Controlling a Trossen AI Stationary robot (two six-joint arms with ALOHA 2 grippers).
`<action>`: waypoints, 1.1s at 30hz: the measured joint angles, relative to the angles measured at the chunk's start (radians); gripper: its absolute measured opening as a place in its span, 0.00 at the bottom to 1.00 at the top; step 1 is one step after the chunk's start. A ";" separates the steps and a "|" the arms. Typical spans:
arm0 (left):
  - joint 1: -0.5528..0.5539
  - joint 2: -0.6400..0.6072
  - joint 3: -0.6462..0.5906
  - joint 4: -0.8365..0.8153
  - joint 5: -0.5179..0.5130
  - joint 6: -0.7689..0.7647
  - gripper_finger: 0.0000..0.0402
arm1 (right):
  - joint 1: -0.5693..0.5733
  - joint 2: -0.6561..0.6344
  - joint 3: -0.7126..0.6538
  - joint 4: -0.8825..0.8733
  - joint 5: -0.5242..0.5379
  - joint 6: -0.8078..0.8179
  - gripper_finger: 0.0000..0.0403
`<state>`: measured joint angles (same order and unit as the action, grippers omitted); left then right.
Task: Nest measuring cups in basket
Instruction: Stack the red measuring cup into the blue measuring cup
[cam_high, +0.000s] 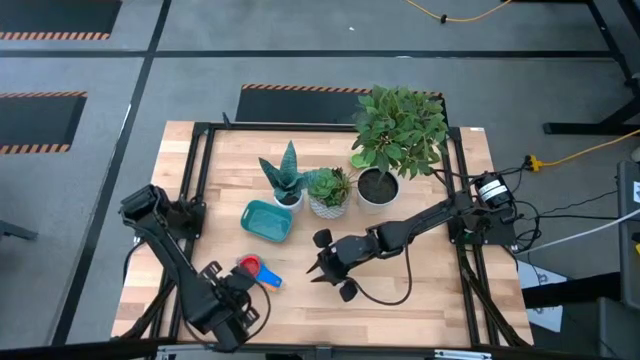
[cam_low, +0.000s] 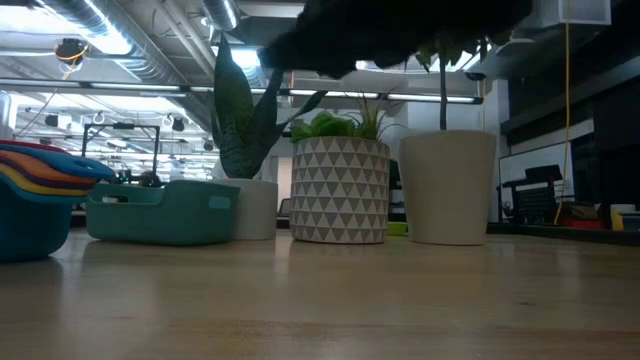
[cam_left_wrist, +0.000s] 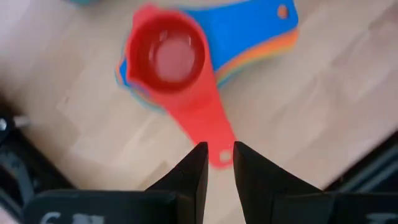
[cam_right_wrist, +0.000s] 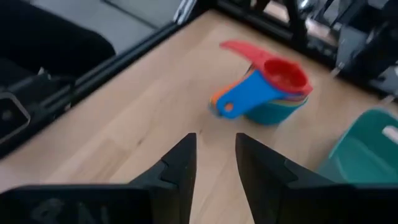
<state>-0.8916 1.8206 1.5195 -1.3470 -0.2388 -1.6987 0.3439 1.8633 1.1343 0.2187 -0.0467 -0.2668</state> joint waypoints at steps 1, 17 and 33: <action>-0.009 0.000 0.002 -0.002 0.013 -0.010 0.17 | 0.000 0.000 0.000 0.016 0.000 0.000 0.29; -0.091 0.000 -0.190 0.067 0.091 -0.159 0.17 | -0.008 0.078 0.000 0.254 0.001 0.000 0.29; -0.033 0.001 -0.320 0.325 0.053 -0.158 0.17 | -0.069 0.240 0.001 0.425 0.152 0.087 0.29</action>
<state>-0.9244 1.8214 1.1995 -1.0216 -0.1862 -1.8568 0.2748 2.1029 1.1351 0.6440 0.1051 -0.1803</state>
